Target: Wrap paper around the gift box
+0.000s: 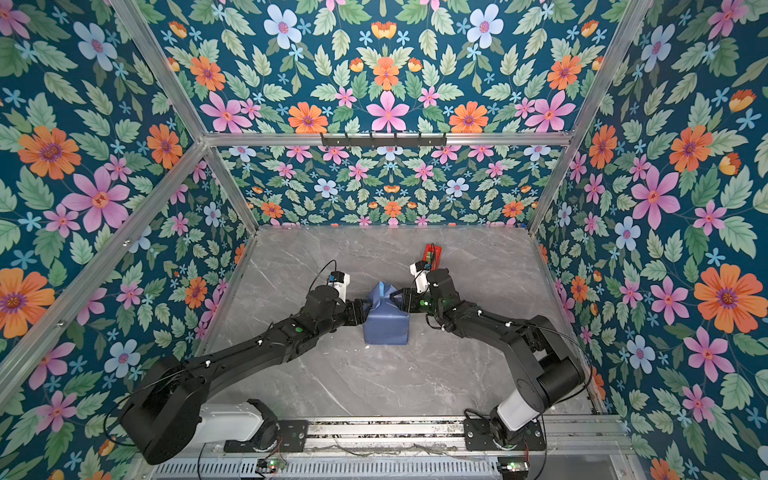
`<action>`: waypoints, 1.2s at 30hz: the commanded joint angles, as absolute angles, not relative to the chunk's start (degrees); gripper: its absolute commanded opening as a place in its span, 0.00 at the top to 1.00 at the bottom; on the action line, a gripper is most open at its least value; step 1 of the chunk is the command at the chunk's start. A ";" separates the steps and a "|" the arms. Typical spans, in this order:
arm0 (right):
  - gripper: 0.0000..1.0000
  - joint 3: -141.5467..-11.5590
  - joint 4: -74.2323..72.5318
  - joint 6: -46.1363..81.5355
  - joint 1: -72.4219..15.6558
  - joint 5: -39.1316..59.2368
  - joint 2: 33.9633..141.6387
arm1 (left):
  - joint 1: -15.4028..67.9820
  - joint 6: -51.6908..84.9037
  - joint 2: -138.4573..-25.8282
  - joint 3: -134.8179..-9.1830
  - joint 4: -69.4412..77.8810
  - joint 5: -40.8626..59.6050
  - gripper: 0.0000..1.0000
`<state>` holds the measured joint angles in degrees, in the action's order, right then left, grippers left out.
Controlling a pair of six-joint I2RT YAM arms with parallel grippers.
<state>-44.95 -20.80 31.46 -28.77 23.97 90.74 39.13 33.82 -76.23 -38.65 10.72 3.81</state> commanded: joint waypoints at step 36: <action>0.45 -45.44 -16.52 25.93 -29.05 25.75 91.14 | 33.96 9.64 -82.39 -44.23 9.05 14.85 0.33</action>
